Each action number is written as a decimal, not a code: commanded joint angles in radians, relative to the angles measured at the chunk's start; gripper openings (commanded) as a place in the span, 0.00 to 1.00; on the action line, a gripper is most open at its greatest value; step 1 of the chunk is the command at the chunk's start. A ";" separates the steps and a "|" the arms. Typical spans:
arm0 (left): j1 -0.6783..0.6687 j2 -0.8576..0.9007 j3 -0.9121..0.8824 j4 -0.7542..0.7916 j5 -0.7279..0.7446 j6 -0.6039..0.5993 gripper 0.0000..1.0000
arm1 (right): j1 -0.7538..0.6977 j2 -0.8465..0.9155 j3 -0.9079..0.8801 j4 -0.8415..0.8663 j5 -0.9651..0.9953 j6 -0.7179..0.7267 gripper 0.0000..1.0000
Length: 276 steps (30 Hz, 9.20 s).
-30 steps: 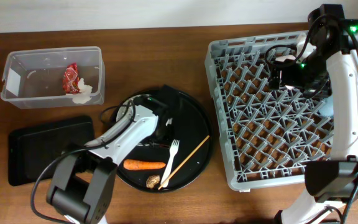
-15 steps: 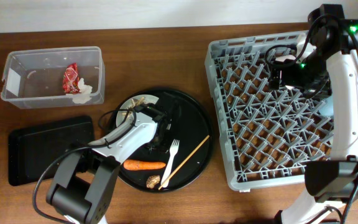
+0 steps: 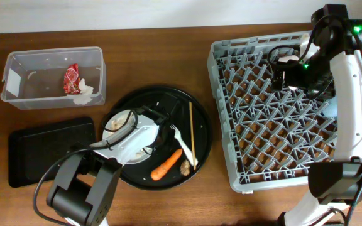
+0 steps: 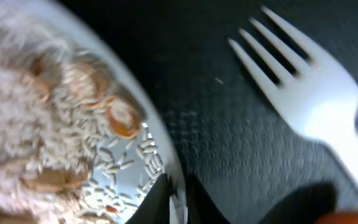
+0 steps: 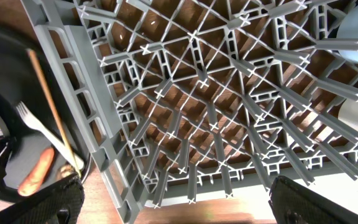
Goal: Sort waste into correct bins and load items into the dishwasher rack
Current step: 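Grasp the white plate with the left gripper and tip it, then carry the plate left and tip its rice onto the black tray, then set the empty plate back on the round tray with the left gripper, then grasp the white plate rim with the right gripper, then lift the plate and stand it upright in the rack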
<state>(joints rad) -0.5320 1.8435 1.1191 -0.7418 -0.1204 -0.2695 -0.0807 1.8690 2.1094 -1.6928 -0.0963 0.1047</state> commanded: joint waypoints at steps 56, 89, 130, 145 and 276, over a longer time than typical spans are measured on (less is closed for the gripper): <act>0.213 -0.191 0.343 -0.493 -0.063 -0.143 0.00 | 0.002 -0.004 -0.002 -0.006 -0.005 -0.001 0.98; 1.075 -0.192 0.337 -0.536 0.877 0.299 0.00 | 0.002 -0.004 -0.002 -0.006 -0.004 -0.001 0.98; 1.332 -0.200 0.184 -0.610 1.257 0.557 0.00 | 0.002 -0.004 -0.002 -0.006 0.003 -0.001 0.99; 0.766 -0.323 0.184 -0.517 0.940 0.455 0.00 | 0.003 -0.004 -0.002 -0.006 0.002 0.000 0.99; 0.758 -0.484 0.241 -0.554 0.175 -0.043 0.66 | 0.428 0.187 -0.183 0.275 1.135 0.663 0.04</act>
<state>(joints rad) 0.2214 1.3632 1.3548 -1.2945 0.0696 -0.3180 0.2935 2.0579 1.9266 -1.4258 1.0302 0.7380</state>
